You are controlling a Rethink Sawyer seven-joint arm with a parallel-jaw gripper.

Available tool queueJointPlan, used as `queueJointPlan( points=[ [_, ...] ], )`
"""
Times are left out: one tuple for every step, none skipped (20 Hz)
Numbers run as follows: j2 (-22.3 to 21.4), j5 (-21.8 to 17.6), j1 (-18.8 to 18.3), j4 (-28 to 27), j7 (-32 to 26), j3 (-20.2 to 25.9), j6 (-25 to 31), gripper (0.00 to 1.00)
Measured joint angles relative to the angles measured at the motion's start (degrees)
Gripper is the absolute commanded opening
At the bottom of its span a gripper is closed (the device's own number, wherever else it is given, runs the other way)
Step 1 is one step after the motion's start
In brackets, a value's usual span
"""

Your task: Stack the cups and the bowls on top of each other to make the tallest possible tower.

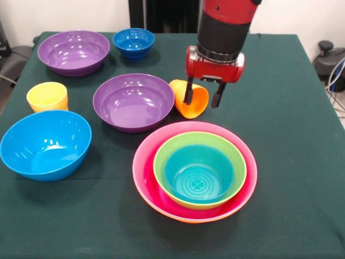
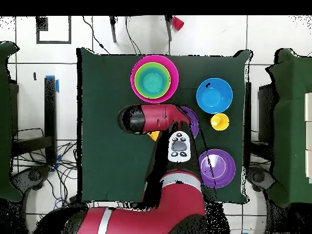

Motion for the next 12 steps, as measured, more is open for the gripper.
queueJointPlan(
  points=[
    [0.35,-0.01,0.04,-0.27,0.00,-0.01,0.00,1.00],
    [0.79,0.00,0.17,-0.65,0.00,-0.06,0.00,1.00],
    [1.01,0.00,0.30,-0.89,0.00,-0.15,0.00,1.00],
    [1.33,0.00,0.57,-1.28,0.00,-0.35,-0.01,1.00],
    [1.49,0.00,0.75,-1.47,0.00,-0.49,0.00,1.00],
    [1.85,0.00,1.20,-1.86,0.00,-0.85,-0.01,1.00],
    [2.08,0.00,1.54,-2.10,0.00,-1.11,0.01,1.00],
    [2.22,0.00,1.83,-2.24,0.00,-1.30,0.05,1.00],
    [2.38,0.00,2.18,-2.42,0.00,-1.53,0.13,1.00],
    [2.50,0.00,2.45,-2.55,0.00,-1.70,0.20,1.00],
    [2.62,0.00,2.72,-2.69,0.00,-1.85,0.27,1.00],
    [2.74,0.00,2.99,-2.82,0.00,-2.00,0.35,1.00]
  ],
)
